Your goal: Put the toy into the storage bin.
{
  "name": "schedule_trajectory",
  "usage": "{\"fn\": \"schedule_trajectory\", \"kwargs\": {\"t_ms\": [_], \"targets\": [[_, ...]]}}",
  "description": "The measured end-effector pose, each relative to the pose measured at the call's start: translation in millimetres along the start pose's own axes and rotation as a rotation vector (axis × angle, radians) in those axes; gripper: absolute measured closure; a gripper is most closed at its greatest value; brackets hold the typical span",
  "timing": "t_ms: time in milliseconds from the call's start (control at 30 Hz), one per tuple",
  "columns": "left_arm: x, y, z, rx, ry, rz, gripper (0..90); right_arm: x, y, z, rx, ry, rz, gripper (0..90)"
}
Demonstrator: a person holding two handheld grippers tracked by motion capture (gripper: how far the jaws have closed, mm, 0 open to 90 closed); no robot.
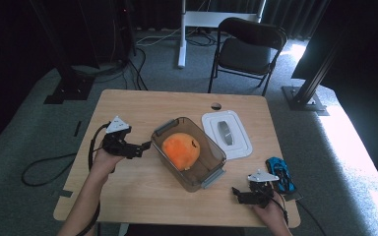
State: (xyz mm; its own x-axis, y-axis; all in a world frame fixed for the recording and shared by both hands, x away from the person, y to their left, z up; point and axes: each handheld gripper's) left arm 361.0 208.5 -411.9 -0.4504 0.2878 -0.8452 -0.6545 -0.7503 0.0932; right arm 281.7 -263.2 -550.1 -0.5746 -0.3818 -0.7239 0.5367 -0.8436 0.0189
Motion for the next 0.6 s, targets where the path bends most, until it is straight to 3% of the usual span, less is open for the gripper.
{"fn": "schedule_trajectory", "kwargs": {"t_ms": [167,433,600], "targets": [[15.7,-6.4,7.5,-0.021,0.019,0.02,0.3,-2.1,-0.3,-0.6,-0.003,-0.013,0.006,12.2],[47.8,-17.4,16.8,-0.066,-0.01,0.054,0.4,-6.3,-4.6,0.9,-0.013,-0.061,0.017,11.2],[59.8,-21.2,20.5,-0.077,-0.012,0.07,0.3,-7.3,-6.0,0.7,-0.02,-0.068,0.026,11.2]]}}
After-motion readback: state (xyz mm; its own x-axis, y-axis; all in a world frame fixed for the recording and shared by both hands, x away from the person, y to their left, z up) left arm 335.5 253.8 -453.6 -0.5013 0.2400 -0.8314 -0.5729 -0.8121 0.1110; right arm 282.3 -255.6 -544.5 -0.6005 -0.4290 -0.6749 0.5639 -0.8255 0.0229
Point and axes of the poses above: each handheld gripper's, and its own axes: z roughly backward along the jaws, x roughly out of its underside, y roughly to its right, and after that the axes turned 2 degrees about x, right-handed
